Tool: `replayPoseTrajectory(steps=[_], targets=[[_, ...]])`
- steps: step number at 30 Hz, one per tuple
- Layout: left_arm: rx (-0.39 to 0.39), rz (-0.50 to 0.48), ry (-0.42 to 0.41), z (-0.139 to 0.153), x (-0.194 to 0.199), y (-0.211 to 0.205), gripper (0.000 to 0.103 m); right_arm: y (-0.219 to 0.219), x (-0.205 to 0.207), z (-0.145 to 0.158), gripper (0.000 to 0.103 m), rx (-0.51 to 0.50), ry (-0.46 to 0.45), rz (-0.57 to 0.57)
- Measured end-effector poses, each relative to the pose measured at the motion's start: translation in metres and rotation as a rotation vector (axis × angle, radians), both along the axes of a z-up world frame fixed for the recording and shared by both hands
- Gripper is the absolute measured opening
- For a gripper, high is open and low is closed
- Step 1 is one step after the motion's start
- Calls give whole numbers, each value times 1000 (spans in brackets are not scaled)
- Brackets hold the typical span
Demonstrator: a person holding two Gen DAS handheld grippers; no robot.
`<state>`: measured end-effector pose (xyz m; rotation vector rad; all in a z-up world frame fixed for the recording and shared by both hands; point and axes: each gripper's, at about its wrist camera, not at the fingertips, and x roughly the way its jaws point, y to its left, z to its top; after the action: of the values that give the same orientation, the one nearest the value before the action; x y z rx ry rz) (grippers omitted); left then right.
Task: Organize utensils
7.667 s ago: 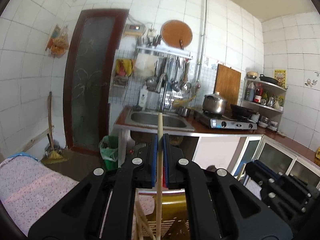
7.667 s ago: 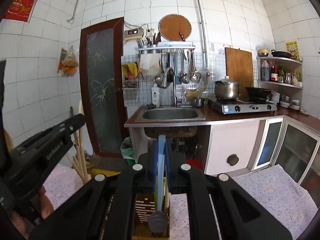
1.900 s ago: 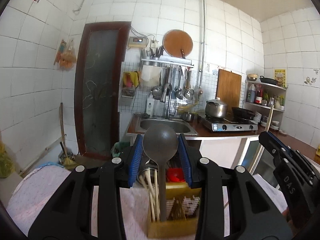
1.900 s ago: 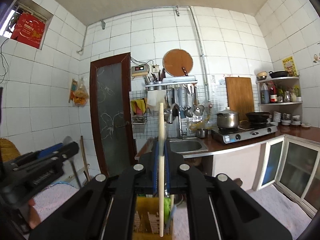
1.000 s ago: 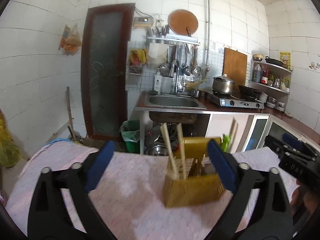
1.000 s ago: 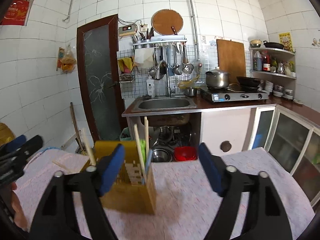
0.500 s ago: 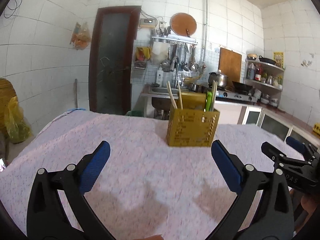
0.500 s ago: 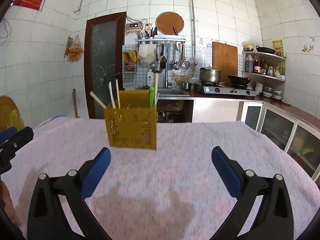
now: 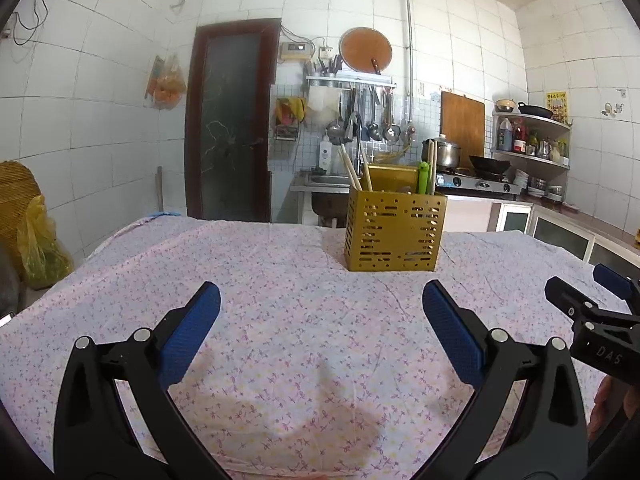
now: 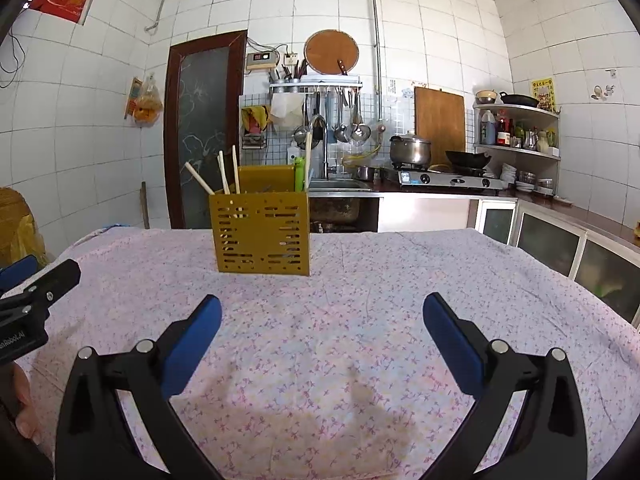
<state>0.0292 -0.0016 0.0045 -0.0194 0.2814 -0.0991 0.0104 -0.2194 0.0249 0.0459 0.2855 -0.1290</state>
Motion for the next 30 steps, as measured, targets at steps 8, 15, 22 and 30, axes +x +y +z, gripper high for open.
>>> replayPoseTrajectory(steps=[8,15,22,30], targets=[[2,5,-13,-2,-4,0,98,0,-7,0,98,-8,-20,-11],[1,-1,-20,-2,-7,0,98,5,-11,1,98,-39,-37,-14],[12,16,-33,0,-8,-1,98,9,-13,4,98,-59,-49,-16],[17,22,-31,0,-8,-1,98,9,-15,4,98,-62,-50,-18]])
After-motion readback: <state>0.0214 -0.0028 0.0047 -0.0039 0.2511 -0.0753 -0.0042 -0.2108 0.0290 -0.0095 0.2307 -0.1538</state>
